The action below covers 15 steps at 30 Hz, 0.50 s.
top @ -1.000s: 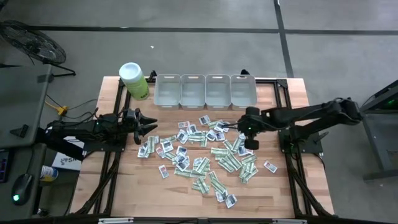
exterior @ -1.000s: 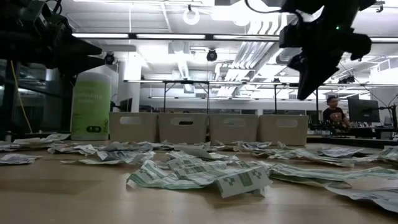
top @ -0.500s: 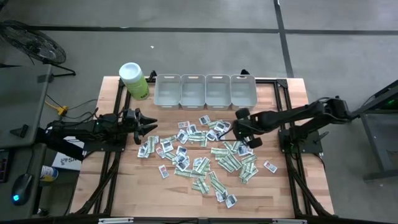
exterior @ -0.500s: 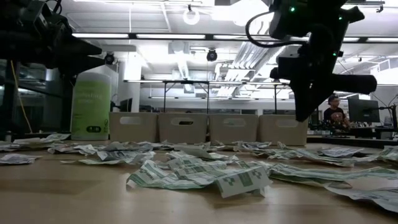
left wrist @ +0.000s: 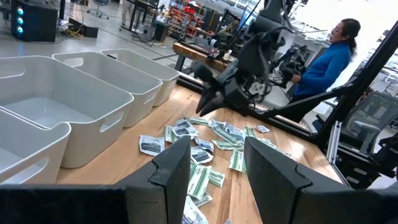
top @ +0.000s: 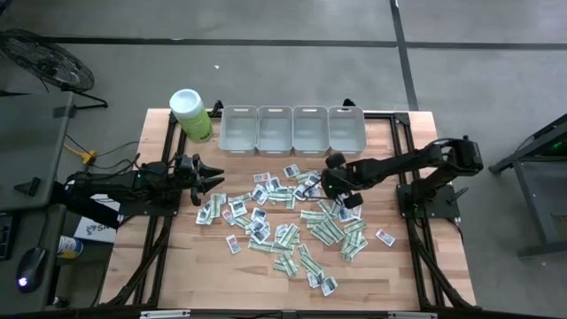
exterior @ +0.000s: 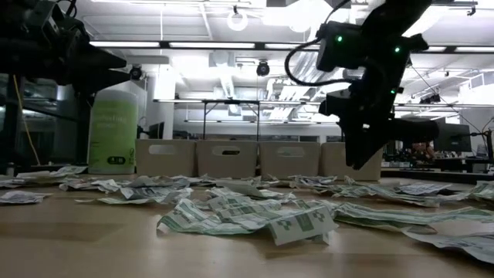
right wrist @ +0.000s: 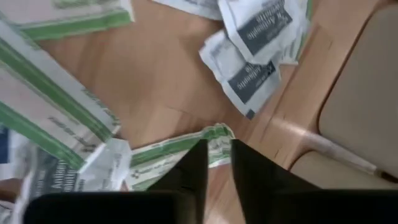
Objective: Pick & Place First Aid Supplies
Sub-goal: Put the bandage into the right gray bin
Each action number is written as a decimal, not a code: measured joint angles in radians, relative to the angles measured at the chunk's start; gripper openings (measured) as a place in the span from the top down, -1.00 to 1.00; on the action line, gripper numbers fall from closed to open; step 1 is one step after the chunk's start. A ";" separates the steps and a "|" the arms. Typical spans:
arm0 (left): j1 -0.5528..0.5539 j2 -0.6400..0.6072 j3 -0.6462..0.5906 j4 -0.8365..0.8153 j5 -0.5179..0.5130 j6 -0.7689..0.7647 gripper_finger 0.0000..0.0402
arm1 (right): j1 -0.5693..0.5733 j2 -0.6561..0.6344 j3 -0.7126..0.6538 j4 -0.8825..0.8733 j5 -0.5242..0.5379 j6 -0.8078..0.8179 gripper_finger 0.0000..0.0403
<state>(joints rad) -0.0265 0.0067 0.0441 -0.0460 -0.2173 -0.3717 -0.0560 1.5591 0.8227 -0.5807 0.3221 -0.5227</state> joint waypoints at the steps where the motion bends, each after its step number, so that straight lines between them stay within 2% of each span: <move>1: 0.000 0.000 0.000 0.000 0.000 0.000 0.25 | -0.012 0.001 0.000 0.002 -0.012 -0.001 0.58; 8: 0.000 0.000 0.000 0.000 0.000 0.000 0.25 | -0.082 0.005 0.000 0.020 -0.041 -0.065 0.07; 11: 0.000 0.000 0.000 0.000 0.000 0.000 0.25 | -0.113 0.005 0.000 0.029 -0.070 -0.107 -0.01; 15: 0.000 0.000 0.000 0.000 0.000 0.000 0.25 | -0.165 0.005 0.000 0.032 -0.127 -0.119 0.00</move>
<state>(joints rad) -0.0265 0.0065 0.0441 -0.0460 -0.2174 -0.3719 -0.2208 1.5646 0.8227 -0.5484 0.1952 -0.6412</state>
